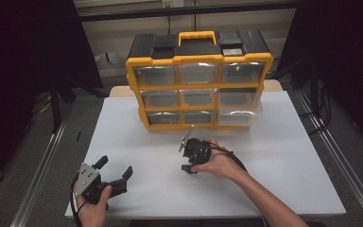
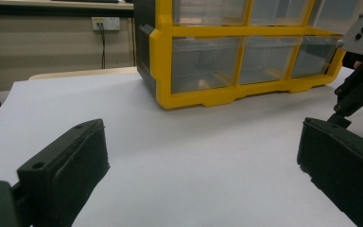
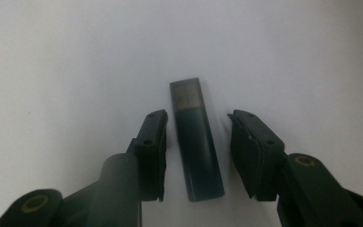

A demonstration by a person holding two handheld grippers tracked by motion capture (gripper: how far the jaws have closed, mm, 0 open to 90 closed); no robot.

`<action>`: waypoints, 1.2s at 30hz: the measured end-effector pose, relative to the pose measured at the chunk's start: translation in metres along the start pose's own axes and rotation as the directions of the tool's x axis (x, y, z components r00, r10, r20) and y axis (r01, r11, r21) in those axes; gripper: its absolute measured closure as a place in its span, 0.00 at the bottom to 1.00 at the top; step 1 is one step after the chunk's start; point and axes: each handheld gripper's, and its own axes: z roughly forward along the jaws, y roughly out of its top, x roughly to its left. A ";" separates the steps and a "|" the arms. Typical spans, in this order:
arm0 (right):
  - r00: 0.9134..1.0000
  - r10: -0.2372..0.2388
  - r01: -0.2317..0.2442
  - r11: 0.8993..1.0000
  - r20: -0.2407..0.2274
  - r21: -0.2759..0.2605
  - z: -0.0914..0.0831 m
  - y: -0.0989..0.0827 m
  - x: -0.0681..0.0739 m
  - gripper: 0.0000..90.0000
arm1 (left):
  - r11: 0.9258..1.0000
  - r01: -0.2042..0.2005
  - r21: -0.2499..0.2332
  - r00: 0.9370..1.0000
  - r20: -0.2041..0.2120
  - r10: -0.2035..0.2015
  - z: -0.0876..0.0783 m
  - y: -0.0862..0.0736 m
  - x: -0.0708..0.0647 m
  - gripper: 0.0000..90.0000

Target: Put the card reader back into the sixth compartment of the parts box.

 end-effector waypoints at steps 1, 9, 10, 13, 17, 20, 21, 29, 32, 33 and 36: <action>1.000 -0.007 0.007 1.000 0.000 0.000 0.001 0.000 0.001 0.62 | 1.000 -0.002 0.001 1.000 -0.001 0.002 0.000 0.000 0.000 0.03; 0.999 -0.024 0.023 1.000 0.024 0.013 0.002 0.002 0.003 0.67 | 1.000 -0.001 0.003 1.000 -0.001 0.001 0.000 0.000 0.000 0.03; 0.999 -0.024 0.023 1.000 0.024 0.013 0.002 0.002 0.003 0.67 | 1.000 -0.001 0.003 1.000 -0.001 0.001 0.000 0.000 0.000 0.03; 1.000 -0.024 0.023 1.000 0.021 0.013 0.002 0.002 0.004 0.73 | 1.000 -0.003 0.002 1.000 -0.002 0.003 0.000 0.000 0.000 0.03; 1.000 -0.023 0.023 1.000 0.011 0.015 0.001 0.002 0.003 0.77 | 1.000 -0.004 0.005 1.000 -0.002 0.004 0.000 0.000 0.000 0.03; 1.000 -0.015 0.015 1.000 0.015 0.018 0.001 0.002 0.003 0.82 | 1.000 -0.002 0.003 1.000 -0.001 0.002 0.000 0.000 0.000 0.03; 1.000 -0.014 0.014 1.000 0.010 0.019 0.001 0.003 0.002 0.82 | 1.000 -0.003 0.004 1.000 0.001 0.003 0.000 0.000 0.000 0.03; 1.000 -0.014 0.014 1.000 0.004 0.021 0.000 0.003 0.002 0.82 | 1.000 -0.001 0.006 1.000 0.001 0.001 0.000 0.000 0.000 0.03; 1.000 -0.009 0.009 1.000 0.001 0.015 0.000 0.003 0.001 0.82 | 1.000 -0.004 0.006 1.000 -0.001 0.004 0.000 0.000 -0.001 0.03; 1.000 -0.004 0.004 1.000 -0.004 0.013 -0.001 0.003 0.001 0.82 | 1.000 -0.004 0.005 1.000 -0.001 0.004 0.000 0.000 -0.001 0.03; 1.000 0.002 -0.002 1.000 -0.001 -0.003 -0.003 0.002 0.002 0.82 | 1.000 -0.002 0.003 1.000 0.000 0.002 0.000 0.000 -0.002 0.03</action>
